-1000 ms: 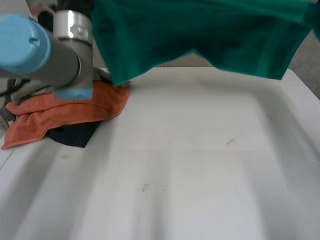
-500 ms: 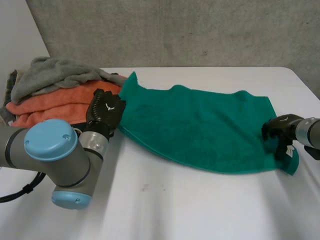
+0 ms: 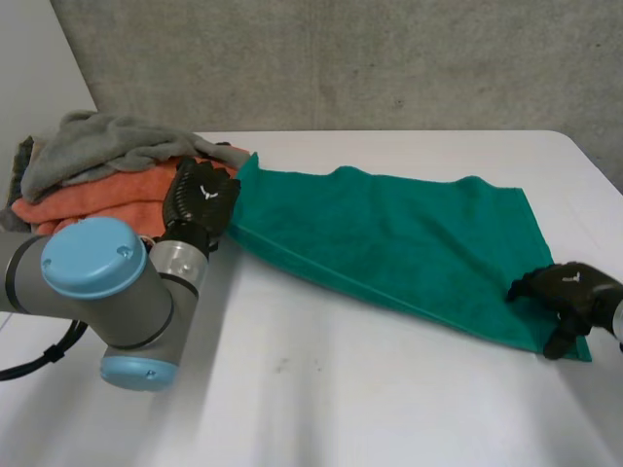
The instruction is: Fold the laundry.
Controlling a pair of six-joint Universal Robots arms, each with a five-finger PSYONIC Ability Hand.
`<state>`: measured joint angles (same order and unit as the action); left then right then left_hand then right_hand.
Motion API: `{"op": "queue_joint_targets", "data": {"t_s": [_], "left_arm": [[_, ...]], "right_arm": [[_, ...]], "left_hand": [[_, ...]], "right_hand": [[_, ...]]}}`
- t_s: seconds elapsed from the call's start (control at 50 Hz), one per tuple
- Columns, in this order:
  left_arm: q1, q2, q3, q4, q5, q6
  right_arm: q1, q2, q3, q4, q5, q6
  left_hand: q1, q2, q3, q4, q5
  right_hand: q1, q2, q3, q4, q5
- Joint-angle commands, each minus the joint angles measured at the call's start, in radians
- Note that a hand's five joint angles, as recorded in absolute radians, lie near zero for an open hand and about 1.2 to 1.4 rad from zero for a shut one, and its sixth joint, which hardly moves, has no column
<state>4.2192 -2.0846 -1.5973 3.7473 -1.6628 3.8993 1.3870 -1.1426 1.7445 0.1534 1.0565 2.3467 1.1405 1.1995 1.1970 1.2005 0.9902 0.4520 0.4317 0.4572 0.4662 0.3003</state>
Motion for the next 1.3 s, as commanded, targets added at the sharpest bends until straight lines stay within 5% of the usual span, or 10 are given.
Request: {"op": "queue_joint_targets", "data": {"t_s": [0.02,0.2,0.3,0.46,0.54,0.64,1.12,1.3], "left_arm": [[0.01,-0.028,0.092,-0.059,0.0,-0.005],[0.016,-0.106,0.235,-0.168,-0.005,-0.023],[0.015,-0.109,0.234,-0.192,-0.005,-0.034],[-0.002,-0.031,0.108,-0.245,-0.002,-0.034],[0.004,0.066,0.017,-0.251,0.008,-0.037],[0.012,0.112,-0.032,-0.248,0.009,-0.034],[0.041,0.049,0.023,-0.256,0.005,-0.038],[0.03,0.119,-0.058,-0.452,0.005,-0.008]], "right_arm": [[-0.005,-0.011,0.128,-0.173,-0.003,-0.004],[-0.006,-0.008,0.156,-0.261,0.0,-0.004],[-0.003,-0.009,0.15,-0.275,0.005,-0.004],[0.006,-0.068,0.122,-0.264,0.028,0.011],[0.004,-0.086,0.105,-0.239,0.025,0.034],[0.003,-0.082,0.099,-0.239,0.023,0.04],[-0.003,-0.036,0.064,-0.218,0.028,0.028],[-0.005,-0.113,0.004,0.113,0.082,-0.107]], "left_hand": [[0.256,0.197,0.199,0.196,0.231],[0.256,0.197,0.199,0.196,0.231],[0.256,0.197,0.199,0.196,0.231],[0.256,0.197,0.199,0.196,0.231],[0.256,0.197,0.199,0.196,0.231],[0.256,0.197,0.199,0.196,0.231],[0.256,0.197,0.199,0.196,0.231],[0.256,0.197,0.199,0.196,0.231]], "right_hand": [[0.112,0.132,0.106,0.097,0.089],[0.352,0.372,0.347,0.337,0.329],[0.943,0.964,0.938,0.929,0.921],[0.944,0.965,0.939,0.93,0.921],[0.608,0.629,0.603,0.594,0.585],[0.578,0.599,0.573,0.564,0.555],[0.944,0.965,0.939,0.93,0.921],[0.944,0.965,0.939,0.93,0.921]]}}
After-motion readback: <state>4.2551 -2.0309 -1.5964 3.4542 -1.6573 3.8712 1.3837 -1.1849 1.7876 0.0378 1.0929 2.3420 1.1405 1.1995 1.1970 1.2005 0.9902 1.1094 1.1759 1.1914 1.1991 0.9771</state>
